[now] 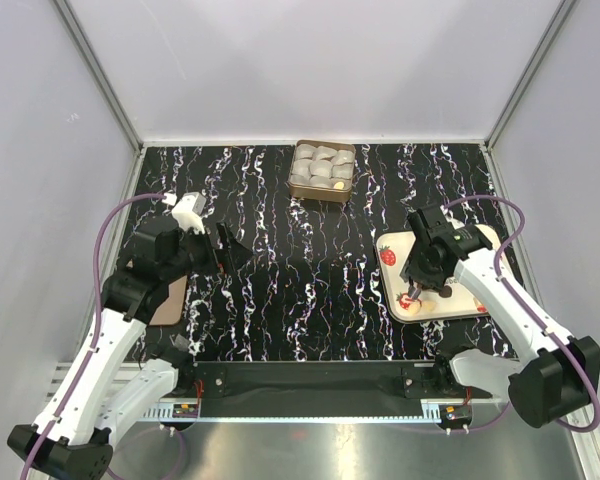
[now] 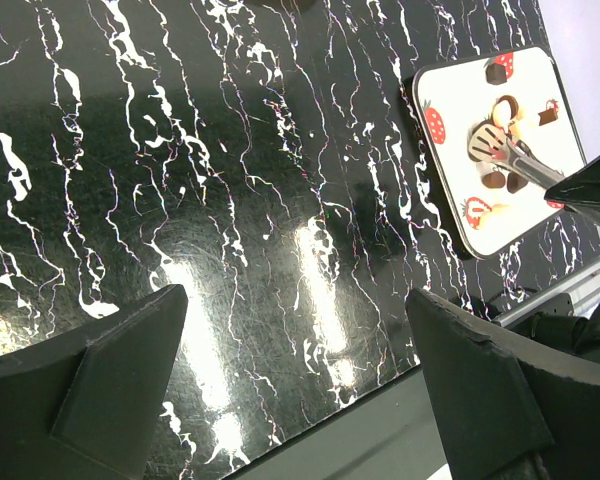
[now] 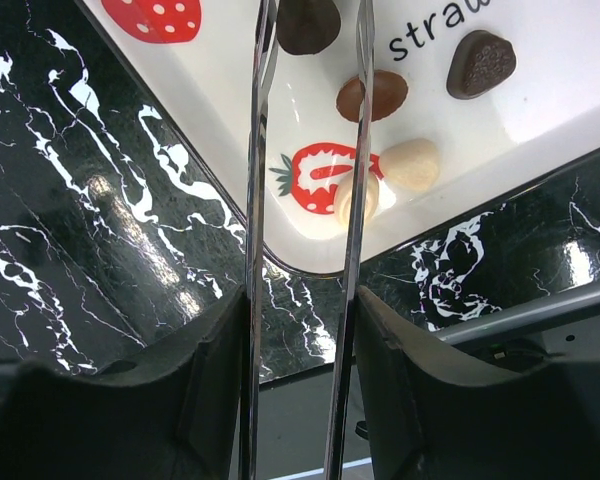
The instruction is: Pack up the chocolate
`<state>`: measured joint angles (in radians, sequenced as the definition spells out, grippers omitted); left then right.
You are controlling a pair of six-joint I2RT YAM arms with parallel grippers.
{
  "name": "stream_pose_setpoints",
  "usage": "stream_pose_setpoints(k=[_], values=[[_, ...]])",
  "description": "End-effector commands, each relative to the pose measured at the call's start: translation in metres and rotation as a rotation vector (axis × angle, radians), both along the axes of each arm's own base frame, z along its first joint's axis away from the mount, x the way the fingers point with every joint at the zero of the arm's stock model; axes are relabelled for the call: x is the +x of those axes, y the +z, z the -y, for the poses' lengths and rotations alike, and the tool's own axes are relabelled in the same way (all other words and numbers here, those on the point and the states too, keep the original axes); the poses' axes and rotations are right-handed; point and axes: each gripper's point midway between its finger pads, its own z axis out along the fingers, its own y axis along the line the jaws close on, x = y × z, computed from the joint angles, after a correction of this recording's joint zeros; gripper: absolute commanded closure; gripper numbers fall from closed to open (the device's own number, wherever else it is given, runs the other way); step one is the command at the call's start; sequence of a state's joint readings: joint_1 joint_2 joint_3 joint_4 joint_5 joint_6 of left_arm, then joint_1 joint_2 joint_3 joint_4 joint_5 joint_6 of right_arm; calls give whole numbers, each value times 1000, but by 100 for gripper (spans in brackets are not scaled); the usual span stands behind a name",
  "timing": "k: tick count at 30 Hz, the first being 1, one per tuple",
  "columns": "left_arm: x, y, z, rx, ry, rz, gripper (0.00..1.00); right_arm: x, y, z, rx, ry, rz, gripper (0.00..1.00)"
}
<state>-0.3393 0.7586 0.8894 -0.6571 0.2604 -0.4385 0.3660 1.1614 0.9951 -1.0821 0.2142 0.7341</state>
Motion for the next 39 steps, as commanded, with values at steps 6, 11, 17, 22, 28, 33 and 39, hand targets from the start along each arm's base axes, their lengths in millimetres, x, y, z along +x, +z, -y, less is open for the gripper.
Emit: stream_pose_setpoints(k=[6, 11, 17, 22, 28, 33, 39], values=[[-1, 8, 2, -19, -17, 32, 1, 5, -2, -9, 60, -2, 42, 49], [0, 9, 1, -14, -11, 34, 1, 9, -2, -12, 68, 17, 52, 52], [2, 10, 1, -9, -9, 33, 1, 12, 0, -14, 74, 30, 54, 56], [2, 11, -2, 6, 2, 34, 1, 16, 9, -15, 75, 35, 77, 58], [2, 6, -1, 3, 6, 23, 1, 25, 29, -22, 106, 55, 124, 60], [3, 1, -2, 10, 8, 11, 1, 40, 49, -27, 114, 82, 171, 62], [6, -5, -2, 16, 18, 4, 1, 83, 81, -45, 125, 173, 262, 62]])
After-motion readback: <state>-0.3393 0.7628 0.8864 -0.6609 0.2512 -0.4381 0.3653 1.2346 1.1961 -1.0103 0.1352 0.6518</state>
